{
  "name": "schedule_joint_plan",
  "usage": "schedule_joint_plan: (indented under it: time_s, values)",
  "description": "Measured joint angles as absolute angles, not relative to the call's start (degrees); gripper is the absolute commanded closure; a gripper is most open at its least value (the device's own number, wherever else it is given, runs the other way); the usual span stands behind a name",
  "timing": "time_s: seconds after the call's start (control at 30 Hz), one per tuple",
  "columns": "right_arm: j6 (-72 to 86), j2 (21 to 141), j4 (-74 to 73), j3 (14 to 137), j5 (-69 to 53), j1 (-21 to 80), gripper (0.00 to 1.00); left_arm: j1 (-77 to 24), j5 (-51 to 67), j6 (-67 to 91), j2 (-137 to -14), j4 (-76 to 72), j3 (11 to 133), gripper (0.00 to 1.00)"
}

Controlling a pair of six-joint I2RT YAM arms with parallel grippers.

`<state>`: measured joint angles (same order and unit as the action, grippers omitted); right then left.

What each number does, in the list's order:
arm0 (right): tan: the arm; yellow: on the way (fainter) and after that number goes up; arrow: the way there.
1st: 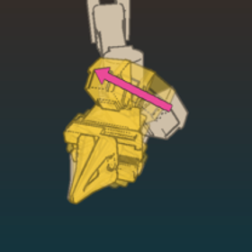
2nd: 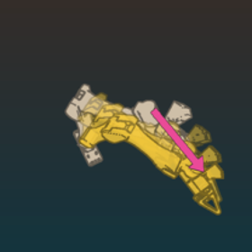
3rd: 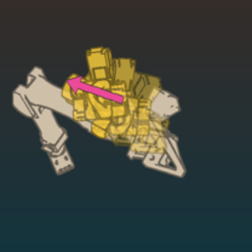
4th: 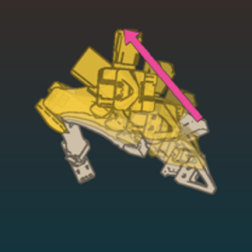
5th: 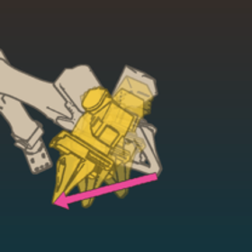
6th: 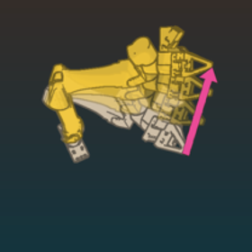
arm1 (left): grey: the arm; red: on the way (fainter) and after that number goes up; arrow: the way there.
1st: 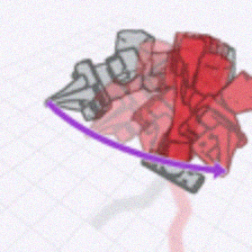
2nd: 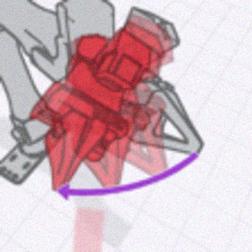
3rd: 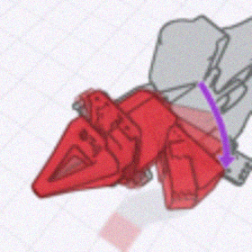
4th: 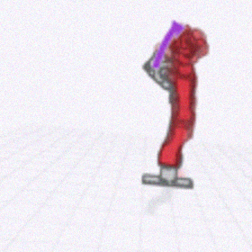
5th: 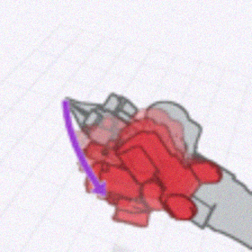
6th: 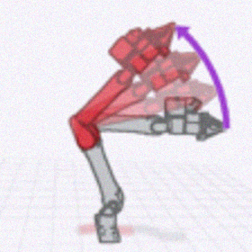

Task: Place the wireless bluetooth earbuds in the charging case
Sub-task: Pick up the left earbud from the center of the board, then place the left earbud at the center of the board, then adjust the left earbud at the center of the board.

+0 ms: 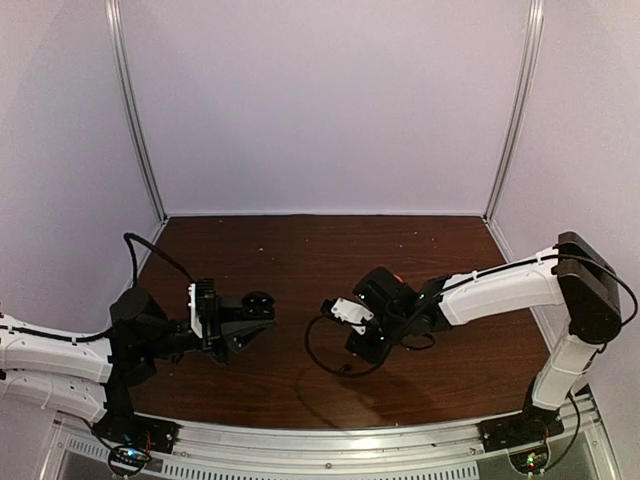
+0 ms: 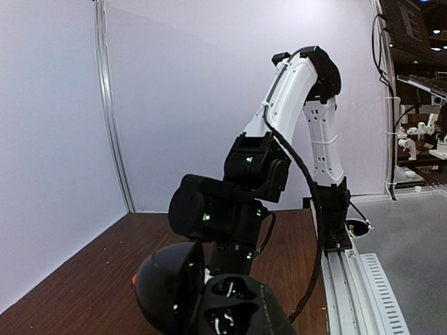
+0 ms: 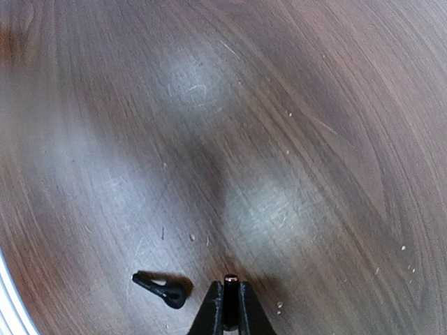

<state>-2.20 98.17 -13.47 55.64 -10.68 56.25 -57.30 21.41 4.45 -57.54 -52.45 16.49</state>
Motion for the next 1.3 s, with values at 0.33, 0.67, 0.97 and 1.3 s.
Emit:
schedule_joint_plan:
  time_s: [0.33,0.67,0.97,1.3]
  values:
    - [-5.78,108.03,-16.25,63.72,-10.52,56.16,0.71,-56.99,20.86,4.51,-57.25,-52.16,16.49,0.85]
    - [-5.15,107.85,-17.5,63.94,-9.28,56.12,0.51,-56.97,20.58,4.49,-55.88,-52.14,16.49,0.85]
    - [-2.9,104.31,-17.74,59.51,-7.16,55.99,0.5,-56.97,20.56,4.49,-55.88,-52.12,16.49,0.85]
    - [-1.06,105.21,-17.19,60.58,-5.28,51.9,0.51,-56.97,20.51,4.47,-55.92,-52.05,16.49,0.85]
